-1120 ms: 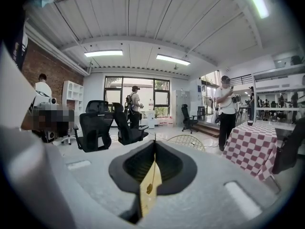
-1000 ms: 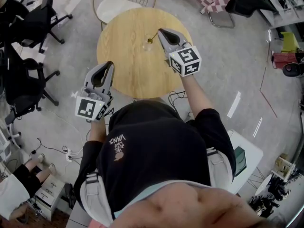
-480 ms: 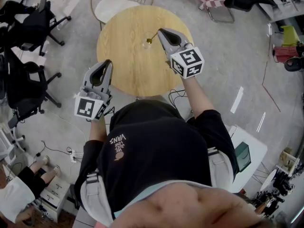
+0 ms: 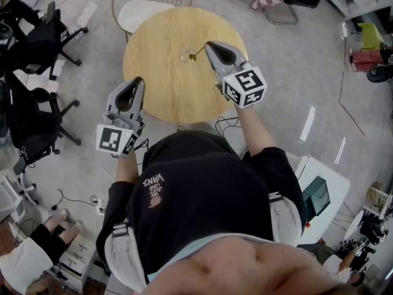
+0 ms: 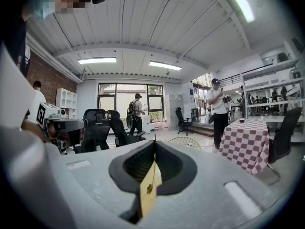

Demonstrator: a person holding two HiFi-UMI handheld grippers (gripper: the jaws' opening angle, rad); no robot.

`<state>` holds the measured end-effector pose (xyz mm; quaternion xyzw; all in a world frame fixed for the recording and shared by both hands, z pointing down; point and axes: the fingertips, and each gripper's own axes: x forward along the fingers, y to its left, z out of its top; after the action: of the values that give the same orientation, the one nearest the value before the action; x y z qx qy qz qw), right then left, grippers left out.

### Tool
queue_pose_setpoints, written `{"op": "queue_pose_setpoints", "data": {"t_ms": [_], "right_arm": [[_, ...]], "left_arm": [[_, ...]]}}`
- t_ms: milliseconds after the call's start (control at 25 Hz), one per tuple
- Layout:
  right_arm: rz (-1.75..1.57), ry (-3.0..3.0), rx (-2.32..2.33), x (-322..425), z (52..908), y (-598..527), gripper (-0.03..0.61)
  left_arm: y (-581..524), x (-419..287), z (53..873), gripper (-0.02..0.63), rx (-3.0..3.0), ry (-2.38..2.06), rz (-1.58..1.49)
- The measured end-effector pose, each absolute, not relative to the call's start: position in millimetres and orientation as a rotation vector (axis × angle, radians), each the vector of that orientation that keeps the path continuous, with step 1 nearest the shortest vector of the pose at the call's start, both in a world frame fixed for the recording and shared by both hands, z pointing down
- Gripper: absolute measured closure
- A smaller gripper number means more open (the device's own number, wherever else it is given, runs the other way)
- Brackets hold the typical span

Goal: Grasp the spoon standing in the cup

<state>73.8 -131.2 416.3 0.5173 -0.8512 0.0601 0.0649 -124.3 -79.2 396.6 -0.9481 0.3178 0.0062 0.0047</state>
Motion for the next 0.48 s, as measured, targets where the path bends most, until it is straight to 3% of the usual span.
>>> {"op": "queue_pose_setpoints", "data": {"t_ms": [480], "right_arm": [[0.190,-2.558,1.631,73,406,-100,0.577]], "left_arm": [[-71,-125,394,0.591,-2.982,0.935,0.039]]}}
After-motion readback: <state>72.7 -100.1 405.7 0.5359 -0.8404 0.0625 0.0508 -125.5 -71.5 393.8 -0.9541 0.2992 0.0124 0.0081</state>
